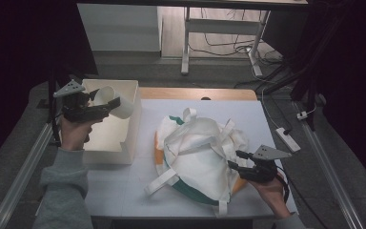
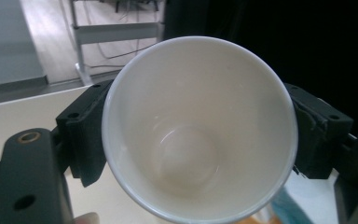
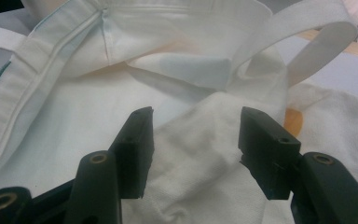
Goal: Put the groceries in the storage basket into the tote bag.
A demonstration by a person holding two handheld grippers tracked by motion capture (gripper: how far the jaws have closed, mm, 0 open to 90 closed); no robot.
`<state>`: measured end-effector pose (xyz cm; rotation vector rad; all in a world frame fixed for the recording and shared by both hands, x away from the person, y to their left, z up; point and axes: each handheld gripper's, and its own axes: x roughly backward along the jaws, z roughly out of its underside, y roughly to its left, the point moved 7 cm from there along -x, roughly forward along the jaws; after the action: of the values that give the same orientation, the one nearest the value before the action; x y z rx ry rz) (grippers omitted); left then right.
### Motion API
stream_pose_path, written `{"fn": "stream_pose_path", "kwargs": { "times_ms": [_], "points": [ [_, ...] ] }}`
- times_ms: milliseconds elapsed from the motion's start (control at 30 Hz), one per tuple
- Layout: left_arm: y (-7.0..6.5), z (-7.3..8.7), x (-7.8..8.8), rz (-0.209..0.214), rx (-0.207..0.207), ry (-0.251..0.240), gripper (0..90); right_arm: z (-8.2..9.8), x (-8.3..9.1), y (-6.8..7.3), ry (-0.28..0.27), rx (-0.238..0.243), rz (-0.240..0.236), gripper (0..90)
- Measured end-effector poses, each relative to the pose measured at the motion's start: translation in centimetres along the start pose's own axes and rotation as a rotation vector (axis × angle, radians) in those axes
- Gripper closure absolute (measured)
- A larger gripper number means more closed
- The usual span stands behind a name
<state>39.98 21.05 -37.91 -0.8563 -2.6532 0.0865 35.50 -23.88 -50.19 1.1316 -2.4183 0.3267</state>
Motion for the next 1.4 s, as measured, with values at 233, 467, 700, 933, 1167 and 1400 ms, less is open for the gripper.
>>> {"fn": "stream_pose_path", "kwargs": {
  "times_ms": [233, 467, 700, 933, 1167, 1400],
  "points": [
    [-3.1, -0.5, -0.8, 0.111, -0.03, -0.011, 20.3, 0.1, 0.0, -0.1, 0.005, 0.004, 0.004, 45.1],
    [-5.0, -0.1, -2.0, 0.173, -0.058, 0.027, 20.3, 0.0, 0.0, -0.1, 0.0, 0.003, 0.007, 45.1],
    [-6.9, 0.2, -2.8, 0.223, -0.084, 0.047, 20.3, 0.1, -0.1, 0.0, -0.002, 0.004, 0.009, 45.0],
    [-9.2, 0.7, -4.1, 0.269, -0.109, 0.073, 20.2, 0.0, 0.0, 0.0, -0.005, 0.007, 0.009, 44.3],
    [-12.0, 2.0, -6.0, 0.319, -0.161, 0.139, 20.2, -0.2, 0.1, 0.2, -0.011, 0.014, 0.014, 43.4],
    [-13.8, 3.2, -7.6, 0.352, -0.189, 0.194, 20.2, -0.8, 0.3, 0.5, -0.038, 0.031, 0.018, 40.3]
  ]
}}
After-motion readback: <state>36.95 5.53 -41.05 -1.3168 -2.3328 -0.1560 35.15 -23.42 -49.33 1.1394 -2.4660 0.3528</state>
